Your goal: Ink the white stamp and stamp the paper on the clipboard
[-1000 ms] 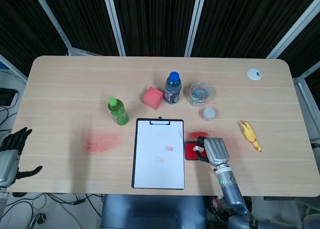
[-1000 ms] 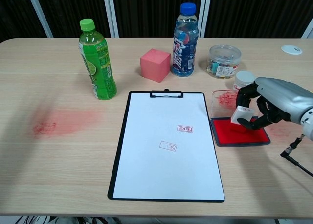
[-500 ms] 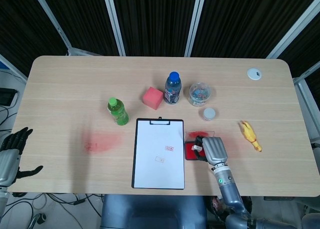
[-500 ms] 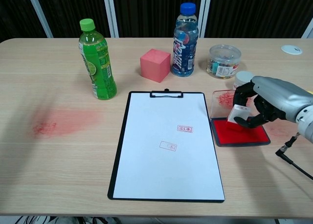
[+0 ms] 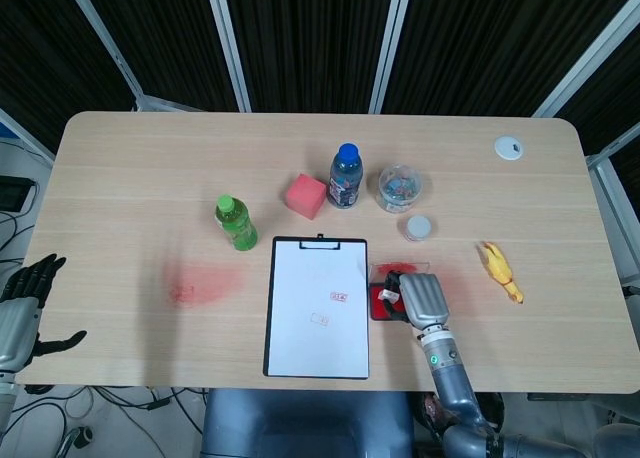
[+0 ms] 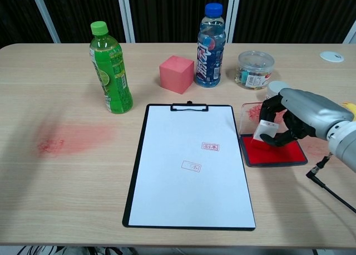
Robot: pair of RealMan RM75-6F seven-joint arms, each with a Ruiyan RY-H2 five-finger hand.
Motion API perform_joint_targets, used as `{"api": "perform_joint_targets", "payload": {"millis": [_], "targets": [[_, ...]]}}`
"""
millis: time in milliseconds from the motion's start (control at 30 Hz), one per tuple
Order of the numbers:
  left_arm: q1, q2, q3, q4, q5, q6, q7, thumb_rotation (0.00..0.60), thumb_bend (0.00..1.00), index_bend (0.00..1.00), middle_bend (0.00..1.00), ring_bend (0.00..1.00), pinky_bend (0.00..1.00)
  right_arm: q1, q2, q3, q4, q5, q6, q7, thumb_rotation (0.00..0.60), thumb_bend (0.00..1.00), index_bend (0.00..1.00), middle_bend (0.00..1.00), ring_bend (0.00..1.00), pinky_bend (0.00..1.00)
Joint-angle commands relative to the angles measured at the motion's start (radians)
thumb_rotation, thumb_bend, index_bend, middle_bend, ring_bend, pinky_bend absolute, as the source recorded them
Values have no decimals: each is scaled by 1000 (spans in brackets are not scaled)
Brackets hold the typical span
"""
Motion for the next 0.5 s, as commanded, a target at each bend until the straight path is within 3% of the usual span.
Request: {"api": "perform_joint_targets", "payload": {"millis": [33,500], "targets": [[-1,1,0,0,-2,-2,-2,600,13,0,0,0,0,1,-10,-3,12,5,-2,-4,600,693,902,767,837,874],[-5,8,-1,-3,-10,-14,-16,600,13,0,0,0,0,6,-55,-12,67,52,-27,-51,600,684,919,792,854,874]]}}
